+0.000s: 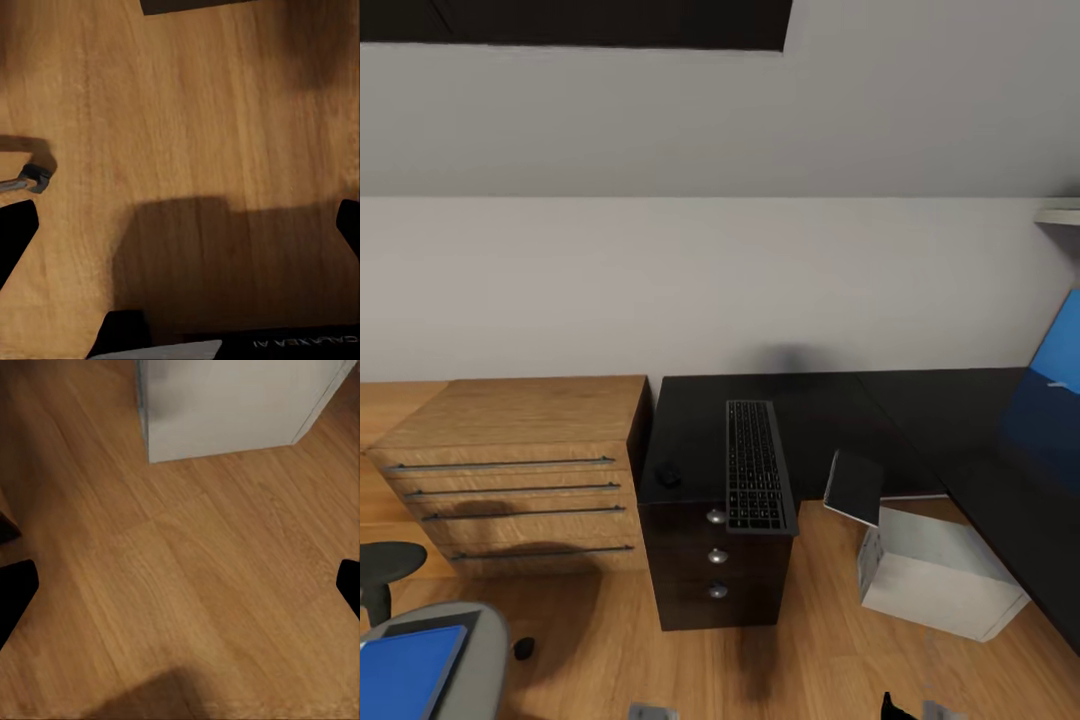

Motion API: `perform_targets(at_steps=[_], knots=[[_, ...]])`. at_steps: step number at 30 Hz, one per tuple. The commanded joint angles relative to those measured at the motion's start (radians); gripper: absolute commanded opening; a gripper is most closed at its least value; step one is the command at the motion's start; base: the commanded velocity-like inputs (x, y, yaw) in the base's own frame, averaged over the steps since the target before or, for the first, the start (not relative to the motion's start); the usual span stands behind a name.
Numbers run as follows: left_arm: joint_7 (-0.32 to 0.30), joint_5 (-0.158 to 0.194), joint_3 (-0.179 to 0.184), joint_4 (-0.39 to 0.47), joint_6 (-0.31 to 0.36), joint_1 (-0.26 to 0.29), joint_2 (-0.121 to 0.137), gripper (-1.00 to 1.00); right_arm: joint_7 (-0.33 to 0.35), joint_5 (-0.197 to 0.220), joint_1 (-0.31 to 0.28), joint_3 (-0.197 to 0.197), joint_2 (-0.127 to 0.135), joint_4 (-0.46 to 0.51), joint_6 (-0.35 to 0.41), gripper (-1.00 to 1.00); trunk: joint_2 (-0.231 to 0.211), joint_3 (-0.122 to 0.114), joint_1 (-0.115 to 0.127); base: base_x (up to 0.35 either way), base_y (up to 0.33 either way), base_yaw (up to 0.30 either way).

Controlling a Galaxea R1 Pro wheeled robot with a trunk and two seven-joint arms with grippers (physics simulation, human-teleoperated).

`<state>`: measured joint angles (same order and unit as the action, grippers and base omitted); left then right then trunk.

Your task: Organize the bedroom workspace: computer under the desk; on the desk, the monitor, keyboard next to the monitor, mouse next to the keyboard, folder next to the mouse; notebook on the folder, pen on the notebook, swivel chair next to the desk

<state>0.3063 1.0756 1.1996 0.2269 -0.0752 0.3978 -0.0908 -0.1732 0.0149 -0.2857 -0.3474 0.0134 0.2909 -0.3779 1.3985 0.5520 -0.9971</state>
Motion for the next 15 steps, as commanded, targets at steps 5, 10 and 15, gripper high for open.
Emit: perform_targets(at_steps=[5, 10, 15], knots=[[-0.060, 0.073, -0.005, -0.036, -0.017, -0.002, -0.003, 1.00, 0.002, -0.006, 0.002, 0.012, -0.015, -0.088, -0.082, 1.00, -0.034, -0.015, 0.019, 0.000, 0.000, 0.000], [-0.058, 0.069, -0.005, -0.059, -0.011, -0.002, -0.004, 1.00, -0.003, 0.000, 0.002, 0.010, -0.043, -0.116, -0.074, 1.00, -0.069, -0.030, 0.038, 0.000, 0.000, 0.000], [-0.058, 0.064, 0.002, -0.069, -0.006, -0.002, 0.005, 1.00, -0.004, 0.016, 0.002, 0.006, -0.056, -0.144, -0.077, 1.00, -0.104, -0.046, 0.058, 0.000, 0.000, 0.000]])
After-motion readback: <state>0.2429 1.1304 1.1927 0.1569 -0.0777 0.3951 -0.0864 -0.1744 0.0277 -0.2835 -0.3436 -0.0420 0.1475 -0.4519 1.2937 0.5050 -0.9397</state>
